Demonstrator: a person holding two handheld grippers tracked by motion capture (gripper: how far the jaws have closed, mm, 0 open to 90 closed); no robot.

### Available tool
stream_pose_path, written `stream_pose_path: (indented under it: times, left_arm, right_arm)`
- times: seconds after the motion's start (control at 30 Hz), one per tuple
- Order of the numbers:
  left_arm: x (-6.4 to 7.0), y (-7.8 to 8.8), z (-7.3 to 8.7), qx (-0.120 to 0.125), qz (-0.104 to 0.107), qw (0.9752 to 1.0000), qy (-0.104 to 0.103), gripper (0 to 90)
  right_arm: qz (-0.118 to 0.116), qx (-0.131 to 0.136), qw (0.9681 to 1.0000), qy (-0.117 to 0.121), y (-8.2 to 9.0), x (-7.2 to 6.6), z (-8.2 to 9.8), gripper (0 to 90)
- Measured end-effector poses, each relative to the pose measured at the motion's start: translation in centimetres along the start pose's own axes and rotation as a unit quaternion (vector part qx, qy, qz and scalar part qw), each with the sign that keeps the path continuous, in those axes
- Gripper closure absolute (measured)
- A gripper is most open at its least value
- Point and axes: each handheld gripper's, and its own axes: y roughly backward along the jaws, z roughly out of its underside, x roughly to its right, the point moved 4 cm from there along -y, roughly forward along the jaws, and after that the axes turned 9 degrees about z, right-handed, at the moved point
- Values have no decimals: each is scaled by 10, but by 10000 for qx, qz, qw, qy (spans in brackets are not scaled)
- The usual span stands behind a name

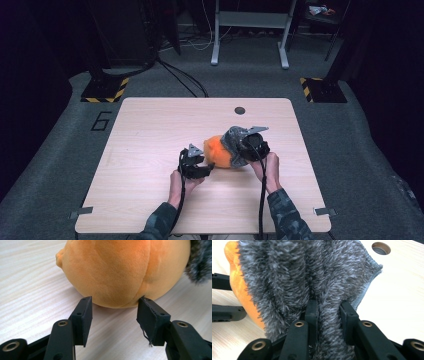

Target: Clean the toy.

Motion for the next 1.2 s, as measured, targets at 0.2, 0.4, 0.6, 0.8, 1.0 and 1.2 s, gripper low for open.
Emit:
stream_pose_path:
  times: [0.2, 0.4, 0.6, 0.8, 1.0, 1.2]
  left_arm:
    - [5, -4, -2, 29, -322, 9988, -357, 471]
    - [7, -7, -3, 1, -213, 9987, -469, 712]
    - [5, -4, -6, 67, -25, 9997, -220, 835]
    - [3, 5, -11, 241, 418, 9985, 252, 849]
    - [5, 12, -17, 308, 589, 9965, 505, 852]
    - [10, 15, -19, 302, 675, 9956, 584, 851]
  right_arm:
    - [12, 4, 10000, -4, 0, 0, 0, 722]
    - [-20, 45, 10000, -59, 0, 0, 1, 721]
    - [-90, 107, 9997, -179, 2, 4, 4, 720]
    - [-61, 310, 9993, -196, 13, 7, 5, 718]
    - [-82, 449, 9989, -96, 22, 1, 3, 717]
    - [-118, 621, 9979, 138, 32, -17, -9, 715]
